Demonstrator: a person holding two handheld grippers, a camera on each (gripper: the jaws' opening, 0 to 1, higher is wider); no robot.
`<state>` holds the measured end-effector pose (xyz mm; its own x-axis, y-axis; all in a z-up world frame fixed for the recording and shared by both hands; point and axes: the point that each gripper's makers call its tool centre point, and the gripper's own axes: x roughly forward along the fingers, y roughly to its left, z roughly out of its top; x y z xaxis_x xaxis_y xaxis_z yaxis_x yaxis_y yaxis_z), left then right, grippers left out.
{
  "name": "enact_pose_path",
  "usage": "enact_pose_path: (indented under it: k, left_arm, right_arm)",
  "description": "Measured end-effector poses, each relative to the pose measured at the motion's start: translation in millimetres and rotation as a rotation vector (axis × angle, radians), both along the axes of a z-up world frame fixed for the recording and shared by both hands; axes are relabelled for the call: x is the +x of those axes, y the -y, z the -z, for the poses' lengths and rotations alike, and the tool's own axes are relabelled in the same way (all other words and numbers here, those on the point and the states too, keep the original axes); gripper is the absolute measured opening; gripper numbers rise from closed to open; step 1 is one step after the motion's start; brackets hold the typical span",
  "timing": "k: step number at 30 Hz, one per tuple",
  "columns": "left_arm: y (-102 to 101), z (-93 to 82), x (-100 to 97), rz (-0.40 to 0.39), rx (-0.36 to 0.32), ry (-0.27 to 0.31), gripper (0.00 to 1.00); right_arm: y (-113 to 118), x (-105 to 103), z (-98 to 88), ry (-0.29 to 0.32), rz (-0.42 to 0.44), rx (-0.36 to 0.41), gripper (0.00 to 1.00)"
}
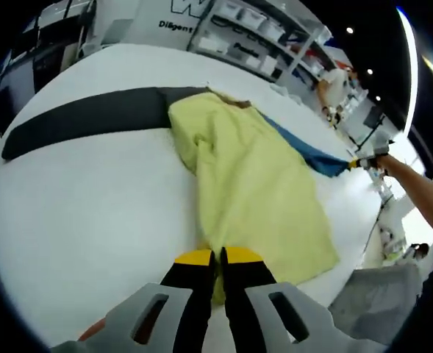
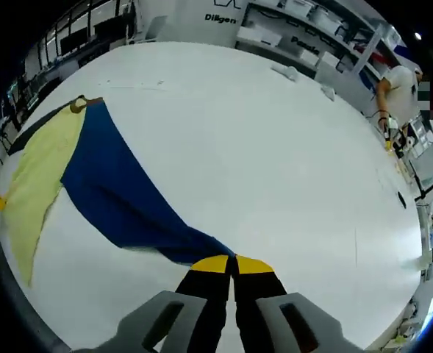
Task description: Fold the garment on the visible template until the final outline fits inside the template.
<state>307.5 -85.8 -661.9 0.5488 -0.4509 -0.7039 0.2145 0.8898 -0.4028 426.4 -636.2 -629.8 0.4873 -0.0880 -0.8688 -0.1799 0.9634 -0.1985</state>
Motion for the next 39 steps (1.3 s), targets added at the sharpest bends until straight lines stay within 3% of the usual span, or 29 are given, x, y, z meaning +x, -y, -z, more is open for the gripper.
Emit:
enact_pose_path:
  k: [4, 13, 18, 22, 25, 26, 29, 31, 33, 36, 37, 39]
  left_arm:
    - [1, 0.6, -0.2, 0.000, 0.000, 0.002, 0.00]
    - [0, 2.2, -0.4, 0.001, 0.003, 0.005, 0.00]
    - [1, 3.7, -0.1, -0.001, 0.001, 0.000, 0.00]
    - [1, 5.1, 0.3, -0.001, -0.001, -0.003, 0.00]
    - [1, 5.1, 0.3, -0.001, -0.005, -0.002, 0.00]
    - [1, 4.9, 0.4, -0.001, -0.008, -0.002, 0.00]
    - [1, 4.5, 0.4, -0.001, -0.013, -0.001, 0.00]
    - [2, 4.6, 0.7, 0.000, -0.018, -0.001, 0.00]
    - [2, 4.7, 1.3, 0.002, -0.021, -0.002, 0.00]
    - [3, 4.7, 1.0, 0.004, -0.019, 0.000, 0.00]
    - [3, 4.6, 0.9, 0.005, -0.019, 0.000, 0.00]
    - [2, 5.2, 1.1, 0.003, -0.023, 0.000, 0.00]
  right_arm:
    - [1, 4, 5.4, -0.006, 0.007, 0.007, 0.00]
    - [6, 21, 25.1, 0.079, 0.054, -0.018, 0.00]
    - [6, 28, 21.1, 0.155, 0.072, -0.011, 0.07]
    - [15, 30, 11.6, 0.207, 0.100, -0.034, 0.06]
    - [24, 27, 2.5, 0.261, 0.211, 0.050, 0.04]
    - [30, 19, 3.5, 0.255, 0.259, 0.074, 0.04]
    - [34, 0, 14.8, 0.210, 0.286, 0.110, 0.05]
    - [24, -7, 30.3, 0.168, 0.307, 0.218, 0.07]
    - [22, -9, 34.9, 0.189, 0.371, 0.273, 0.08]
    - [24, -9, 42.8, 0.183, 0.394, 0.280, 0.09]
    - [30, 4, 46.7, 0.198, 0.415, 0.286, 0.11]
    - [28, 8, 47.9, 0.195, 0.408, 0.285, 0.12]
